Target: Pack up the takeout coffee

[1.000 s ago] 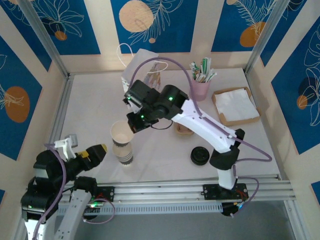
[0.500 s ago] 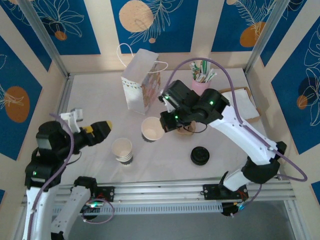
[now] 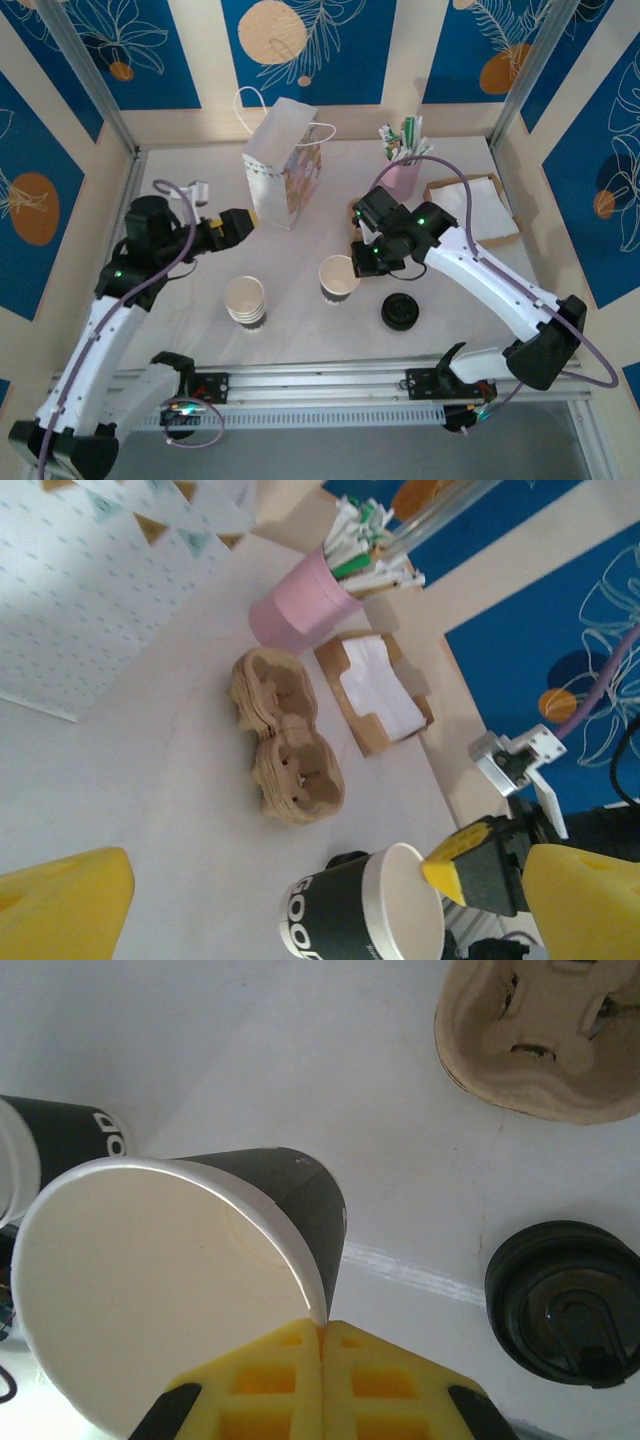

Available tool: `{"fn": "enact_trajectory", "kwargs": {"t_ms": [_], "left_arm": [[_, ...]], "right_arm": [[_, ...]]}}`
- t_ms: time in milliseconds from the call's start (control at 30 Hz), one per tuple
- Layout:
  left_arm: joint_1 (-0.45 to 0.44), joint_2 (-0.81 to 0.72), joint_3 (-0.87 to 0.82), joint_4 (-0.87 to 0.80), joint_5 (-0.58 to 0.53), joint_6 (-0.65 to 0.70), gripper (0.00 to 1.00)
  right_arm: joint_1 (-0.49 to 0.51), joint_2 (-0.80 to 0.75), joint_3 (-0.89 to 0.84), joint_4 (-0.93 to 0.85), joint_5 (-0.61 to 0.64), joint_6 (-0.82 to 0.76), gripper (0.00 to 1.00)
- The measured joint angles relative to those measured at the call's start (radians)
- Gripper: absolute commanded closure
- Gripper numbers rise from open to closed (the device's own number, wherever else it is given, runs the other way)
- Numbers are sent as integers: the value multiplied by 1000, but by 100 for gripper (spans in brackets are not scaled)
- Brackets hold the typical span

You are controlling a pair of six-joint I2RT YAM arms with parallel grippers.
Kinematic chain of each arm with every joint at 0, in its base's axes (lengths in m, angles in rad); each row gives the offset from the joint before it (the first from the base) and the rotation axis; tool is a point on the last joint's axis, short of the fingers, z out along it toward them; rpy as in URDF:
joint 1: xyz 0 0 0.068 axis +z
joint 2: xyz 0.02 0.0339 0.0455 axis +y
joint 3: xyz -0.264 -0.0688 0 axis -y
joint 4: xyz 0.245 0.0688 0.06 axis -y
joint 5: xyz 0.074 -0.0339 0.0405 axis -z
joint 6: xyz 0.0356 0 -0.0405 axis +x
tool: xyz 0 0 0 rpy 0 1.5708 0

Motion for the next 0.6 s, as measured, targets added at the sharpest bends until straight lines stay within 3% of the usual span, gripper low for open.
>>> {"fn": "enact_trajectory", "kwargs": {"t_ms": [200, 467, 600], "left_arm": [[-139, 61, -31, 69, -92, 27, 0], [-260, 61, -150, 145, -163, 41, 0], [-311, 60, -175, 158, -188, 55, 0]], "right_arm": [[-12, 80, -52, 77, -6, 2, 100], [-14, 177, -69, 147, -10, 2, 100], [-14, 204, -69, 172, -10, 2, 94]]}}
